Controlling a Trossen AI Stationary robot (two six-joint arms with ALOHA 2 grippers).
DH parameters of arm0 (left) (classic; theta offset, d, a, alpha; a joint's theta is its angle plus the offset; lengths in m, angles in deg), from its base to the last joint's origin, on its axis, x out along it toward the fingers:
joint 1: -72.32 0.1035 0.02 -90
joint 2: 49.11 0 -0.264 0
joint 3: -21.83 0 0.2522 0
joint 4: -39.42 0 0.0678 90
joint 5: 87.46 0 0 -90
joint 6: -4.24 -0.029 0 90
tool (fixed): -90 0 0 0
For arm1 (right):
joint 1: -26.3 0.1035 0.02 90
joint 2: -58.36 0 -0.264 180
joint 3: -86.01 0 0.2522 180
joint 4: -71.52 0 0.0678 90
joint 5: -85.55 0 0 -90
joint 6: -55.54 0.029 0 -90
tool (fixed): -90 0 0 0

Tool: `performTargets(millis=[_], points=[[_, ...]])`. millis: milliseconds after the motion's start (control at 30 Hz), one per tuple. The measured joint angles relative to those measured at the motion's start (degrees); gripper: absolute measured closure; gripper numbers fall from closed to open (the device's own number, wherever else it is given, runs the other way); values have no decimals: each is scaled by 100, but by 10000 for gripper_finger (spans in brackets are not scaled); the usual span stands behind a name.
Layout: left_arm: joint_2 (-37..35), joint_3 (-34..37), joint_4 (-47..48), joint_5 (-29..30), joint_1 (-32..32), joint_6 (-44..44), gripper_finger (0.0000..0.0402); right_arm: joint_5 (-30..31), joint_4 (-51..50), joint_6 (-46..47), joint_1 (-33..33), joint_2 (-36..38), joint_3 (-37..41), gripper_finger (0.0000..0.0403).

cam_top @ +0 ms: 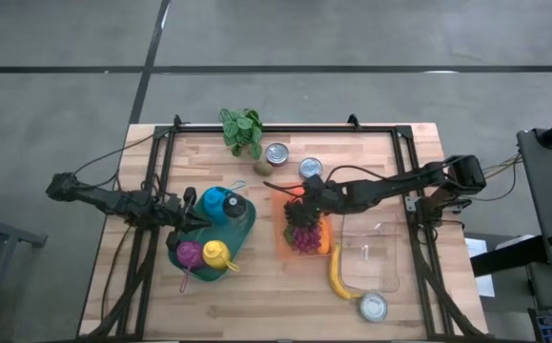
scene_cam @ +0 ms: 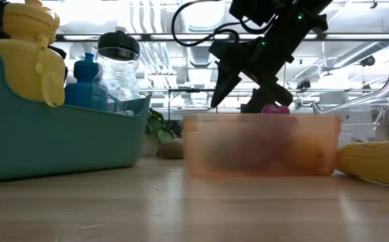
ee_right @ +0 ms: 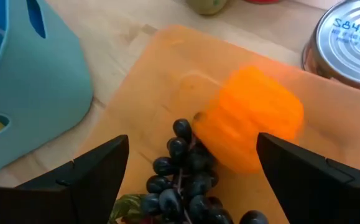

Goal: Pick & Place Food Item
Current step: Put the orange into the orange bin, then put the brown kiwi into the orange bin

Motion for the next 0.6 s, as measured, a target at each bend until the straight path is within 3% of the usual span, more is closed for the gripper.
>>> performTargets(millis=[300, 600], points=[[0, 0, -1, 0, 2, 2, 380, 433, -115, -197, -14, 423, 0, 51], [0, 1, -1, 0, 0, 1, 380, 794, -138, -955, -138, 1054, -4, 51]])
